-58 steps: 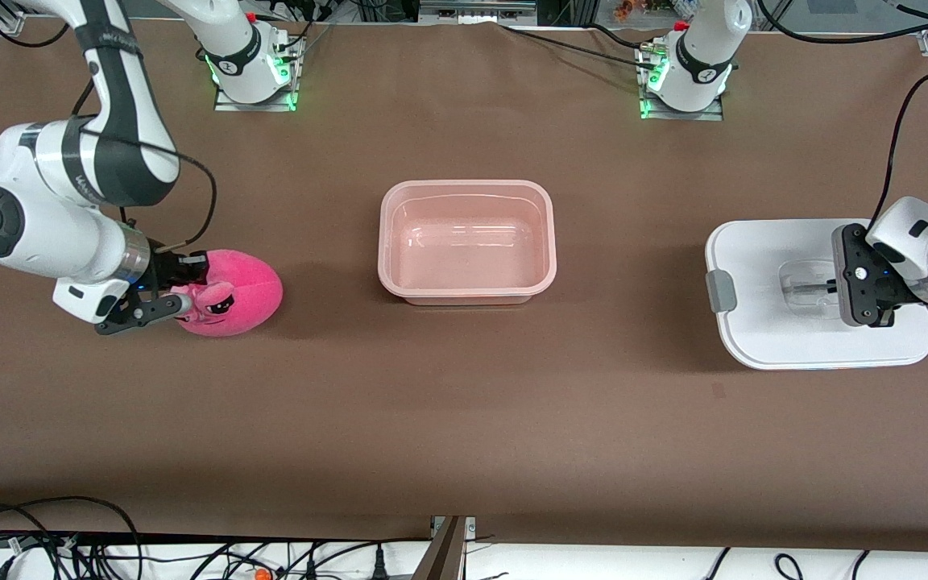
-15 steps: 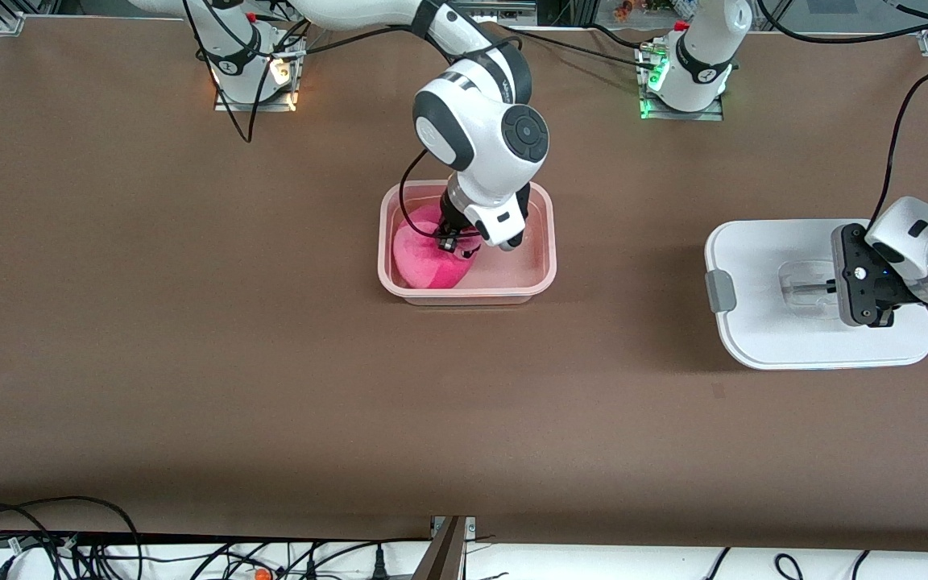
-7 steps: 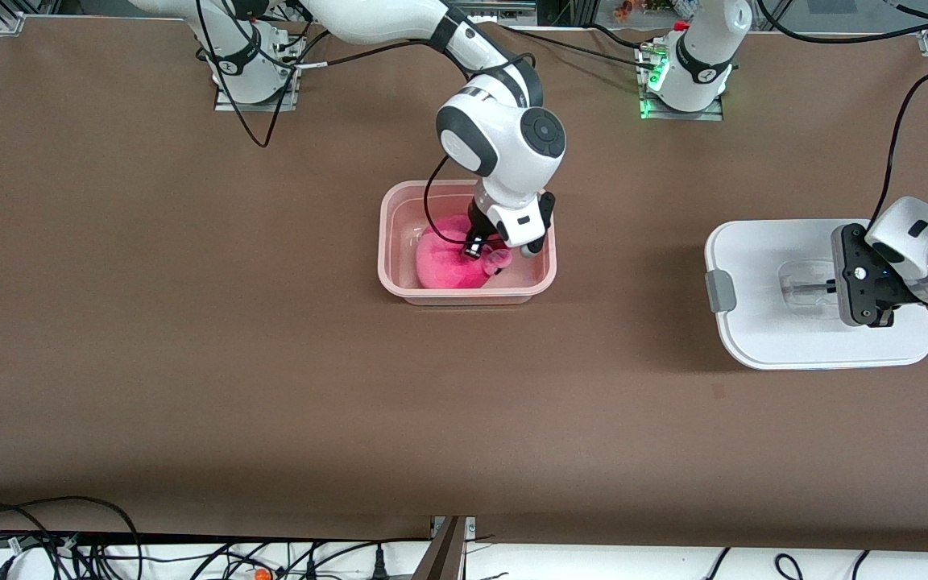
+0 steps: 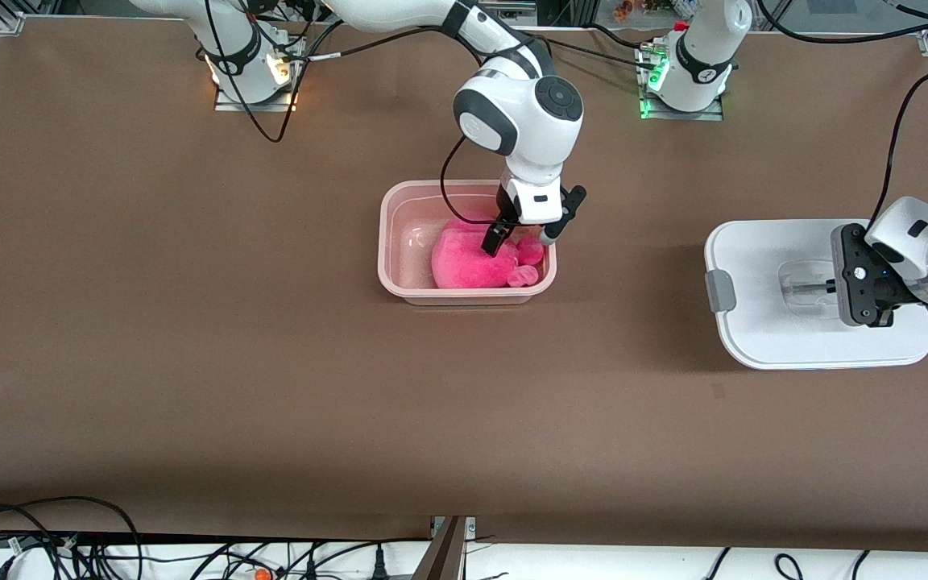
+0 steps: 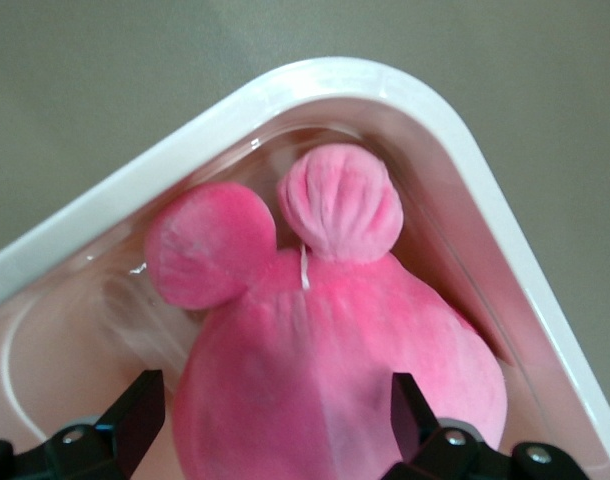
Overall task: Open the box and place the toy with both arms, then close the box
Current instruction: 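Press the toy down into the box and open the right gripper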
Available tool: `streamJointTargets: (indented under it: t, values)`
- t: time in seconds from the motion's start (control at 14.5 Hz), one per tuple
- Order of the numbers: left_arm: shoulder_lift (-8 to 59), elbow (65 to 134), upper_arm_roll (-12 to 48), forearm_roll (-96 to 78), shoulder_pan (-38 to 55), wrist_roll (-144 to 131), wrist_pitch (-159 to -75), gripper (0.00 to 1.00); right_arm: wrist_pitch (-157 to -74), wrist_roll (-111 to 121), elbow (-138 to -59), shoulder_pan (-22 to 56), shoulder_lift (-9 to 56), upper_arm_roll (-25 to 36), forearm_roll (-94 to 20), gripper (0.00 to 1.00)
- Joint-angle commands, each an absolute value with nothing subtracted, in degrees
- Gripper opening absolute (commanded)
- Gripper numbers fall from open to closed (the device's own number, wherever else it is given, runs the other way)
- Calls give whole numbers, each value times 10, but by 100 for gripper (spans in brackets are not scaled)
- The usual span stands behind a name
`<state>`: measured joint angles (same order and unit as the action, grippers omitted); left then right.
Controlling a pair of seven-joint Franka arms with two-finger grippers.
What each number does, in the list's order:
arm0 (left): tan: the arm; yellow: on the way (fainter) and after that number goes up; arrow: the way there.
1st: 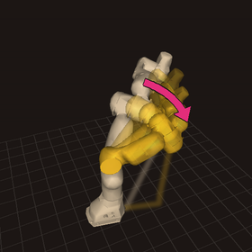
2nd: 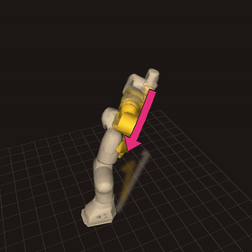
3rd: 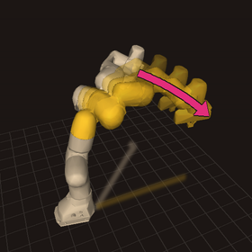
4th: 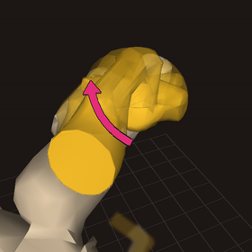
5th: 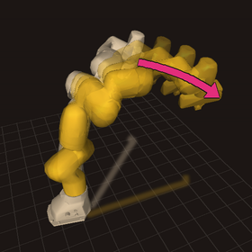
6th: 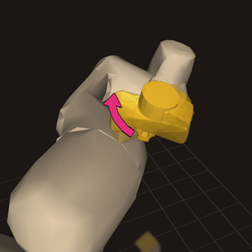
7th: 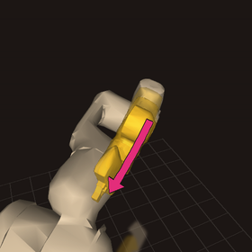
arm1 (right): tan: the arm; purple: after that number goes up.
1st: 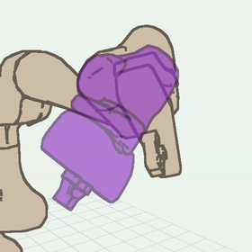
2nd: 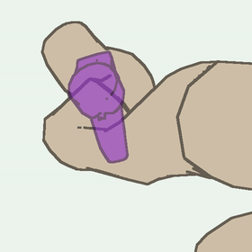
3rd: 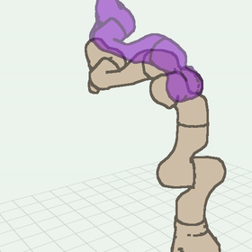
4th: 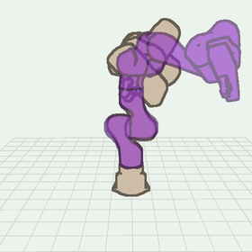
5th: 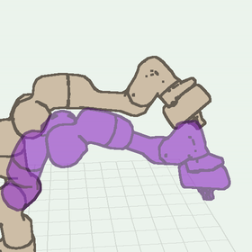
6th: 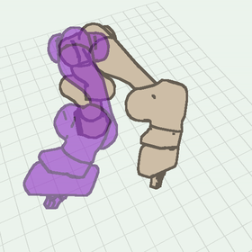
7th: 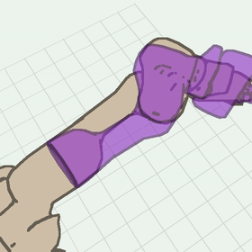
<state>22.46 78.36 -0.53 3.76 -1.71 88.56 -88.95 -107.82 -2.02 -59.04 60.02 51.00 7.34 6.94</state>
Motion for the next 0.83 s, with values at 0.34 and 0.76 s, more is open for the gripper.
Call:
streamJointTargets:
  t: [0.34,0.76]
  values:
    - [217,787,-3,37,-18,904,-883,0,-1064,-34,-577,542,437,94,10,100]
    - [221,787,37,33,43,876,-883,0,-986,-43,-647,493,311,153,-46,100]
